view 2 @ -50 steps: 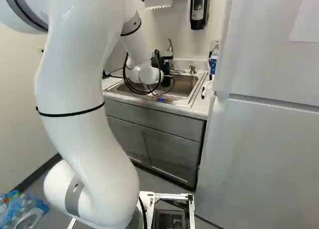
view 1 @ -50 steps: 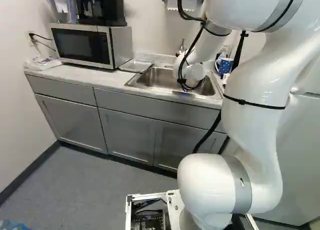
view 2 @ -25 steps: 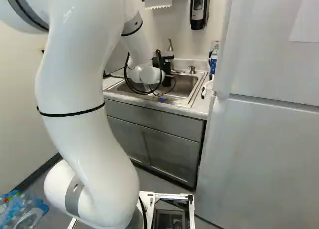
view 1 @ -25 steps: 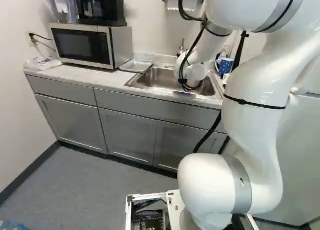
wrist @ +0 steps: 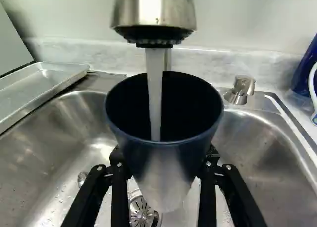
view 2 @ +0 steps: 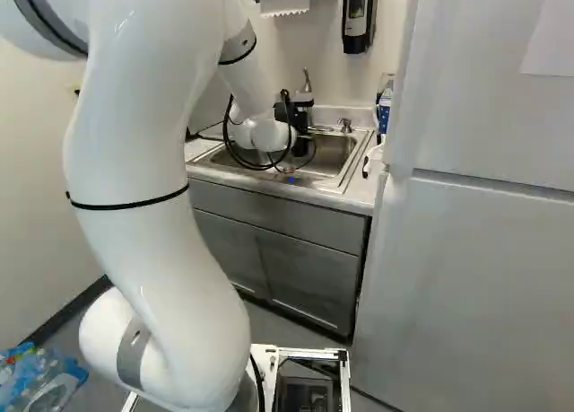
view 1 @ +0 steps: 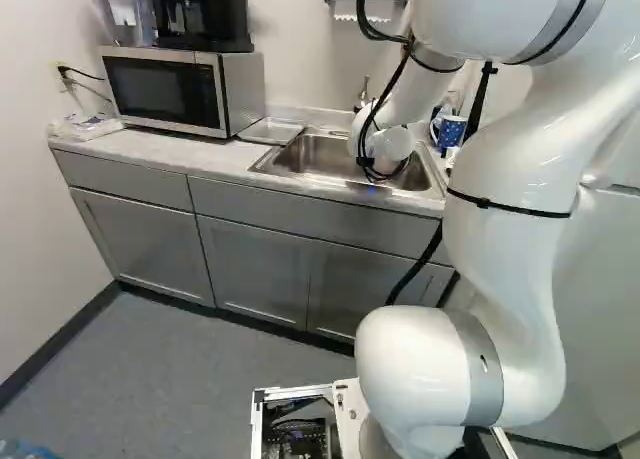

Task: Rinse the cup and place it in the tray

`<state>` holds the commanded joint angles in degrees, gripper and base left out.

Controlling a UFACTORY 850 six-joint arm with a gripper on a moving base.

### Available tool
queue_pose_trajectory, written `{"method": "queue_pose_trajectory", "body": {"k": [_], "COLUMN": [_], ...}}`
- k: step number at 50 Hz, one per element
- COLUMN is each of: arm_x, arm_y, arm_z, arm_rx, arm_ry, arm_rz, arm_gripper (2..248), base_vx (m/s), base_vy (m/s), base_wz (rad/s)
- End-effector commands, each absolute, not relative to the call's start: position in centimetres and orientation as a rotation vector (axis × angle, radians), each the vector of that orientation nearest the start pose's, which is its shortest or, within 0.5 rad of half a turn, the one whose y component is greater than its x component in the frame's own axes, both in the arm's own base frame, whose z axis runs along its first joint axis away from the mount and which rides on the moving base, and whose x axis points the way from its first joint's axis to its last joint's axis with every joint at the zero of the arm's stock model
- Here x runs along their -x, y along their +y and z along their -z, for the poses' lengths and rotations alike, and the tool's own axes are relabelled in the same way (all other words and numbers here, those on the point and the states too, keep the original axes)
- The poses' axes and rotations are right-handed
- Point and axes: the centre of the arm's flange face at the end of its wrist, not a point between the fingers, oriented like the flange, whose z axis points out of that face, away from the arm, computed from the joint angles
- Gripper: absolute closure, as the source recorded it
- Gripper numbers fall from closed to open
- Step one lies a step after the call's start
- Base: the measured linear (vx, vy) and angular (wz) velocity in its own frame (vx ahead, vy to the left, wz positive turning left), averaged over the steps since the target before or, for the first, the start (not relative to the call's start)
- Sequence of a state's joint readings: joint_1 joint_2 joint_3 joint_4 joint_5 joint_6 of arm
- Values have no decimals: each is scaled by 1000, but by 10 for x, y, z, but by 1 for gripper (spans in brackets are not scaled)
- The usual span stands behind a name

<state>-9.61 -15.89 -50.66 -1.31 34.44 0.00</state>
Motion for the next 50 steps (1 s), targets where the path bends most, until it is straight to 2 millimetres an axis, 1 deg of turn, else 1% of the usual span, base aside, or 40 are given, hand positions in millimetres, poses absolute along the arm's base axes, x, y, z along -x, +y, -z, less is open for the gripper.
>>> {"method": "queue_pose_trajectory", "body": {"k": [8, 50], "arm_x": [-549, -549], "arm_y": [-93, -93], "arm_z": [-443, -443], "arm_rx": [2659, 2659], "arm_ry": [208, 208], "arm_rz": [1834, 1834], "arm_gripper": [126, 126], "base_vx": [0, 0], "base_vy": [0, 0], "base_wz": [0, 0]}}
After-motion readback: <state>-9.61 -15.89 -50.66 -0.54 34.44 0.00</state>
